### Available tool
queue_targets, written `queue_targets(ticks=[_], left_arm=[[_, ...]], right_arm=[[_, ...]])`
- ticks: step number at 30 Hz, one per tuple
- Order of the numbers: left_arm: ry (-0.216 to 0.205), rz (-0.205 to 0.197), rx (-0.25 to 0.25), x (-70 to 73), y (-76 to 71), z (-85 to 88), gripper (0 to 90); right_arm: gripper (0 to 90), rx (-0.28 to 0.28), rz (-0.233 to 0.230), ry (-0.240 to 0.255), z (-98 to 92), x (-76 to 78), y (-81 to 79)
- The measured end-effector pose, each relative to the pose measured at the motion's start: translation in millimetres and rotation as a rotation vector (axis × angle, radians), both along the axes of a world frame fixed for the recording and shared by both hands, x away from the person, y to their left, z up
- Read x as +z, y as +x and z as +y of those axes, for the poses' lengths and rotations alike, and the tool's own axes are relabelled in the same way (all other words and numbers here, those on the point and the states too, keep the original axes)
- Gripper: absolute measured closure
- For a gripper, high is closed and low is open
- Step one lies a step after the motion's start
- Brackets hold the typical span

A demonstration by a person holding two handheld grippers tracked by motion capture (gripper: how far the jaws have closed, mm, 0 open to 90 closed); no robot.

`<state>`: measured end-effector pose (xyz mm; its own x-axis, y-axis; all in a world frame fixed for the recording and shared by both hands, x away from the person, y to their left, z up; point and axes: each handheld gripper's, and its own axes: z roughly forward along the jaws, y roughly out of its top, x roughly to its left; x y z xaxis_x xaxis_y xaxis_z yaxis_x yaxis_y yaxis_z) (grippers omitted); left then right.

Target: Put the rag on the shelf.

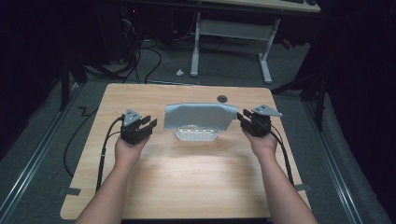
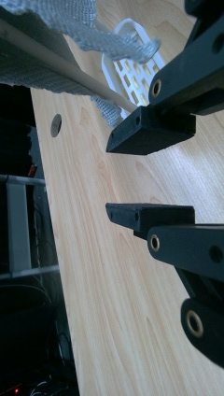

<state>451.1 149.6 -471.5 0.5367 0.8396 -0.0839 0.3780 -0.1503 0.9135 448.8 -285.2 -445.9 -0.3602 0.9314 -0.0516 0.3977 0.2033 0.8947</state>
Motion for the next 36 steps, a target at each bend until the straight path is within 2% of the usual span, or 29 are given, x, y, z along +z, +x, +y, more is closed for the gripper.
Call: queue_targets(ticks=[3,9,12,14,17,18,21,23,25,28,30,31,32,34,35,36], left_arm=[[0.002,-0.007,-0.001,-0.9,-4.2,3.7,63.8],[0.021,-0.017,-0.005,0.8,-16.1,10.0,61.2],[0.03,-0.02,-0.01,3.4,-24.4,12.4,59.6],[0.026,-0.017,-0.019,4.6,-31.9,13.3,57.6],[0.042,-0.027,-0.036,3.9,-49.4,13.1,54.6],[0.039,-0.028,-0.042,3.1,-56.2,13.1,53.8],[0.03,-0.002,-0.062,-0.6,-79.5,12.5,50.9],[0.004,0.019,-0.089,-4.0,-97.4,10.5,49.5],[0.026,0.04,-0.123,-9.1,-115.6,5.0,48.1],[0.099,0.064,-0.147,-21.5,-137.7,-6.3,46.0],[0.102,0.114,-0.165,-30.8,-146.7,-12.5,44.2],[0.093,0.134,-0.173,-36.4,-150.9,-14.8,43.8],[0.099,0.154,-0.18,-41.9,-154.7,-17.0,43.9],[0.125,0.201,-0.211,-50.5,-158.9,-23.1,44.0],[0.155,0.202,-0.225,-52.6,-160.7,-25.9,43.2],[0.185,0.192,-0.227,-52.5,-161.8,-26.9,42.6]], right_arm=[[64.3,-0.002,-0.029,-0.001,-1.1,-0.8,-7.3],[62.3,0.009,-0.023,-0.01,-5.1,4.1,-20.9],[62.4,0.016,-0.048,0.002,-6.2,6.5,-31.9],[61.5,0.024,-0.038,-0.016,-5.0,8.1,-38.7],[60.2,0.047,-0.041,-0.034,-2.1,11.9,-52.8],[60.1,0.06,-0.055,-0.03,-1.2,12.5,-58.9],[59.3,0.08,-0.058,-0.052,4.0,14.3,-78.3],[56.7,0.094,-0.056,-0.058,7.4,14.2,-92.1],[55.0,0.108,-0.04,-0.043,10.8,11.9,-106.6],[53.8,0.11,-0.022,-0.023,17.3,2.9,-128.0],[51.7,0.11,0.003,-0.018,22.3,-7.1,-139.9],[49.4,0.113,0.031,-0.015,25.0,-13.3,-144.6],[47.8,0.115,0.055,-0.025,27.8,-20.5,-149.0],[46.6,0.103,0.068,-0.051,32.7,-39.2,-160.6],[49.1,0.092,0.058,-0.053,33.4,-51.0,-168.2],[51.3,0.093,0.07,-0.071,34.0,-61.7,-174.5]])
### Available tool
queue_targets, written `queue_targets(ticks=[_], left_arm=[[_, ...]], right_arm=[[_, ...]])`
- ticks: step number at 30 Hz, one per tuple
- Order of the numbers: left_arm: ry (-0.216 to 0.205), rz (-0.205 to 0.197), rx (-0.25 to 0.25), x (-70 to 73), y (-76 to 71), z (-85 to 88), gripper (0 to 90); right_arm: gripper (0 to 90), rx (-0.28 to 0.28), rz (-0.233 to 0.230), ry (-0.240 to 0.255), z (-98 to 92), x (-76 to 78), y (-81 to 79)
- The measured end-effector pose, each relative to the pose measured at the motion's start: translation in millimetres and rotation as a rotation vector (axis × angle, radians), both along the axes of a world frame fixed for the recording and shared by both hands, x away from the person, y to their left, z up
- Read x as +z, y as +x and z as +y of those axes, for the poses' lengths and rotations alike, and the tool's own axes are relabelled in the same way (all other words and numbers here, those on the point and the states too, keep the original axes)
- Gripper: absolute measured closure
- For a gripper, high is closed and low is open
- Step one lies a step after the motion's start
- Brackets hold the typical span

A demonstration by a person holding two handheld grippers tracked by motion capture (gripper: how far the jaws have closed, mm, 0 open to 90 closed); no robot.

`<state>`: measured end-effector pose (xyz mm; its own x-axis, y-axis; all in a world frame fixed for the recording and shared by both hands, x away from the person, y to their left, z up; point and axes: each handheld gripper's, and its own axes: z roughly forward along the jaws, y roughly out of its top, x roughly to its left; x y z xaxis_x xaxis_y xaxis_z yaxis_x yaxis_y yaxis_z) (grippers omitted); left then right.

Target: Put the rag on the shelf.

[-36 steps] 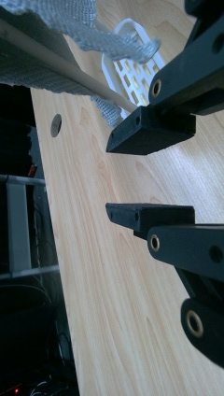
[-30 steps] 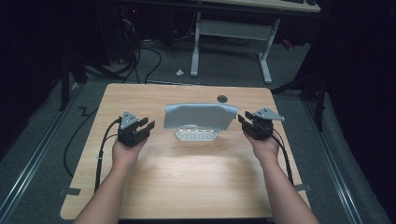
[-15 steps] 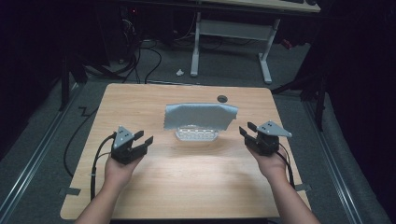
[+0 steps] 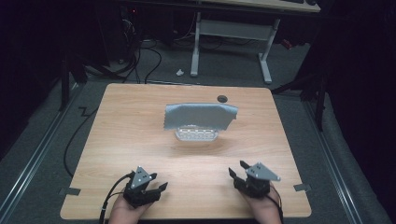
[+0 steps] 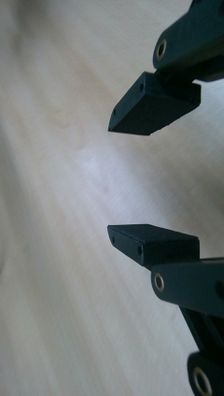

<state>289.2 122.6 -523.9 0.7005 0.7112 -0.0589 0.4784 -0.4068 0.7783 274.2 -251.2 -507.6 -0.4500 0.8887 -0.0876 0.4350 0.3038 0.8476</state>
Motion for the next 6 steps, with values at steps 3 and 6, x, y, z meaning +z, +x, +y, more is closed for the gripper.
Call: queue_targets(ticks=[3,6], left_arm=[[-0.025,-0.009,0.016,3.6,3.1,2.9,42.3],[-0.029,-0.007,0.036,3.4,6.6,7.4,42.3]], right_arm=[[48.0,0.045,0.025,-0.065,1.9,-4.7,-2.4],[48.0,0.025,0.066,-0.006,-1.7,-6.6,3.6]])
